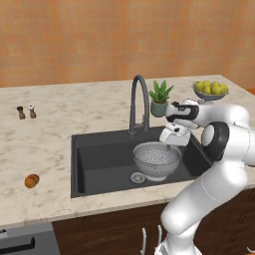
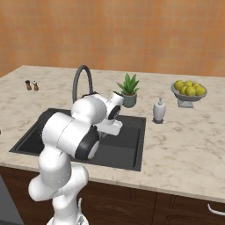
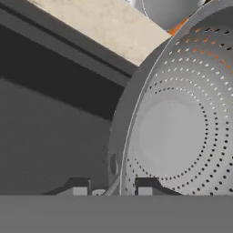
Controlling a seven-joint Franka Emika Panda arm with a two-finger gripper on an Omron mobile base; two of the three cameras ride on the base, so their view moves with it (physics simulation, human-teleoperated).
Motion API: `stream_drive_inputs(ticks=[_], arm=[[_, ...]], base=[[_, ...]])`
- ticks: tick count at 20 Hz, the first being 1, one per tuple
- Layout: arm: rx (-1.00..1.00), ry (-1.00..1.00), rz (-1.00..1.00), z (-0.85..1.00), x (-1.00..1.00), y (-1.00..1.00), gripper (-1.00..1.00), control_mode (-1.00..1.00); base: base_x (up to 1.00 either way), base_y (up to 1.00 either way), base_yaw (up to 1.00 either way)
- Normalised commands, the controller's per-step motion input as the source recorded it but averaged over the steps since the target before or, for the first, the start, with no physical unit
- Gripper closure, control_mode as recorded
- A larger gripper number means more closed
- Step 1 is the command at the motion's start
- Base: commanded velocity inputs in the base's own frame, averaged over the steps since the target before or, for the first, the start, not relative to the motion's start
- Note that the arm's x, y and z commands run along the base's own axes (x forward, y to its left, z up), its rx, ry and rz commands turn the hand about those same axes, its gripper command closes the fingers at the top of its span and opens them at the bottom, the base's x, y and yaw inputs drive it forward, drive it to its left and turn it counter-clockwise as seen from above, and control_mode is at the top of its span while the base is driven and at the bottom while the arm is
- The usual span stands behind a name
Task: Put the colander in the sink, put the peach in the colander, and turn on the sink faucet and pour water over the colander.
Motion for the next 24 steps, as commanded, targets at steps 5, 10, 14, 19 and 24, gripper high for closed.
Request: stream_drive_inputs(ticks=[5,10,14,19,24], arm=[[0.0,-0.11,0.12,-0.33,0.21,0.08,1.0,-1.0],[0.0,-0.16,0.09,-0.26,0.03,0.0,1.0,-1.0],[0.0,-0.11,0.01,-0.15,-0.03,-0.03,1.0,-1.0],[0.0,-0.06,-0.04,-0.06,0.0,-0.1,1.0,-1.0],[0.03,-0.08,-0.09,-0.05,0.09,-0.02,1.0,-1.0]], base=[[0.0,0.0,0.0],[0.0,0.0,0.0],[0.0,0.0,0.0],[0.0,0.0,0.0],[0.0,0.0,0.0]])
